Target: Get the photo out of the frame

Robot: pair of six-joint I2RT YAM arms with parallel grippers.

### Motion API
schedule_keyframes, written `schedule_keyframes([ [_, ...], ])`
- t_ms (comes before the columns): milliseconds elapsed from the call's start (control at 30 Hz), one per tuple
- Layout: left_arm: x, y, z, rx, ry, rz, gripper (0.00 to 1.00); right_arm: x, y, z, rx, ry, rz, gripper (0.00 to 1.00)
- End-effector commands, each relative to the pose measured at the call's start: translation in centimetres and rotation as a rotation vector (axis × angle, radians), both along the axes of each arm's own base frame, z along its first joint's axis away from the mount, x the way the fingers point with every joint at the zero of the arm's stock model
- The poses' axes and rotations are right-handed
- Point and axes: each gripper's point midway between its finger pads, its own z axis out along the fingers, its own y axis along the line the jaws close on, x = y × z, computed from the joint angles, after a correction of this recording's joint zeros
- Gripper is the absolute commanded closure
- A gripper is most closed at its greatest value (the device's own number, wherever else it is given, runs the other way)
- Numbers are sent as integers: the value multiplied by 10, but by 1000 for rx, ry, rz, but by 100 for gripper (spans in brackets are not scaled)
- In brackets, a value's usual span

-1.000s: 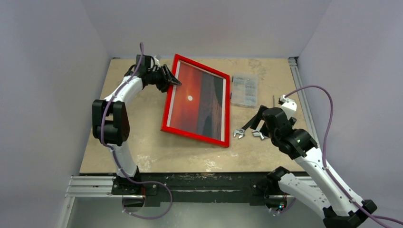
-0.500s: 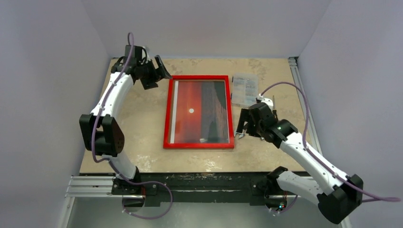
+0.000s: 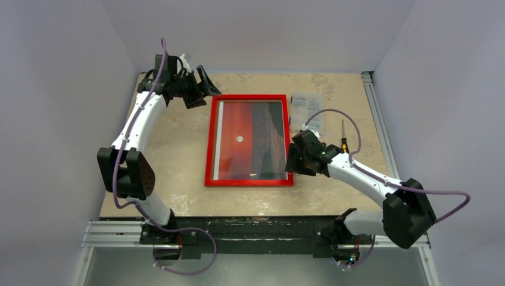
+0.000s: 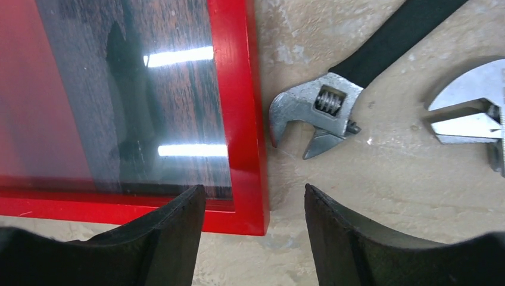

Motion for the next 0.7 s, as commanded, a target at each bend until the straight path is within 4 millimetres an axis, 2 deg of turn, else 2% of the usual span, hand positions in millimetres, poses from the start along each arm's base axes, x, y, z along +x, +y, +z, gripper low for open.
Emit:
schedule_keyframes([
  [0,-5,-23,20,-60,-62,-73,23,4,15,-11,7,-5,-8,40],
  [100,-9,-33,20,-77,-59,-100,23,5,16,-22,-43,10,-5,41],
  [267,-11,-36,22,-78,-63,-109,23,7,18,-31,-126,5,8,48],
  [400,-11,-37,23,-84,-63,-112,24,7,14,-37,-196,8,3,60],
  [467,-11,-37,24,-83,-66,-111,24,7,10,-38,-228,8,-4,70],
  [667,-12,-37,26,-82,-75,-115,25,11,5,-22,-277,-13,-11,78],
])
